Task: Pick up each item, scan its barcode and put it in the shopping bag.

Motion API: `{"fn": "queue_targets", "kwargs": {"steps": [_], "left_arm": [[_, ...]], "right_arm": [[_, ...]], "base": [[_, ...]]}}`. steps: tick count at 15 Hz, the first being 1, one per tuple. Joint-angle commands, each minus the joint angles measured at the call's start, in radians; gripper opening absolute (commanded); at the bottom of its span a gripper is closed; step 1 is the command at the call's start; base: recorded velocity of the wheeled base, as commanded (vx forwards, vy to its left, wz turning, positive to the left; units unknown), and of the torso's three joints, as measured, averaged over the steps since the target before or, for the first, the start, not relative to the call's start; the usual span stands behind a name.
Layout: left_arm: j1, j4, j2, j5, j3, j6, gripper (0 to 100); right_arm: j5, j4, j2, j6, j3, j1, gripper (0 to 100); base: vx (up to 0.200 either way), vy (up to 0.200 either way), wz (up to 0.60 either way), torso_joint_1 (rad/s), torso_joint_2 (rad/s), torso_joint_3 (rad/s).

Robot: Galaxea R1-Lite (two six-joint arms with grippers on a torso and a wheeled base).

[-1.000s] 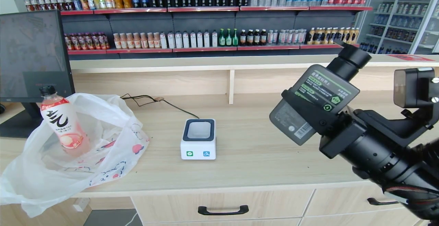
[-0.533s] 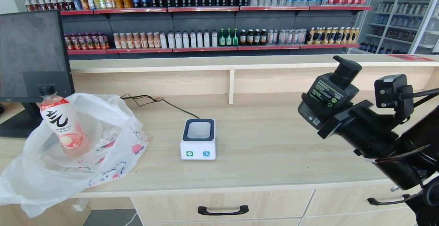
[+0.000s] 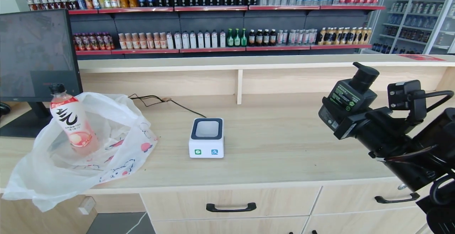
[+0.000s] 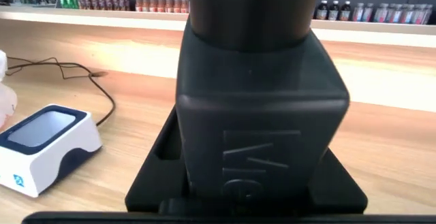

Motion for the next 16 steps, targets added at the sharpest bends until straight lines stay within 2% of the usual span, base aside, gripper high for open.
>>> {"fn": "queue_targets", "kwargs": {"steps": [1, 5, 16], "left_arm": [[0.000, 0.000, 0.000, 0.000, 0.000, 0.000, 100], [0.000, -0.002, 0.000, 0.002, 0.000, -0.009, 100], [0.000, -0.002, 0.000, 0.002, 0.000, -0.019, 100]], "right_arm": [[0.000, -0.002, -0.001, 0.000, 0.001, -0.003, 0], [0.000, -0.002, -0.003, 0.002, -0.009, -0.008, 0], [0.000, -0.002, -0.001, 0.000, -0.001, -0.014, 0]], "base": [[0.000, 0.000, 0.00, 0.000, 0.00, 0.000], [0.000, 0.000, 0.00, 0.000, 0.00, 0.000], [0.000, 0.200, 0.00, 0.008, 0.00, 0.002]]}}
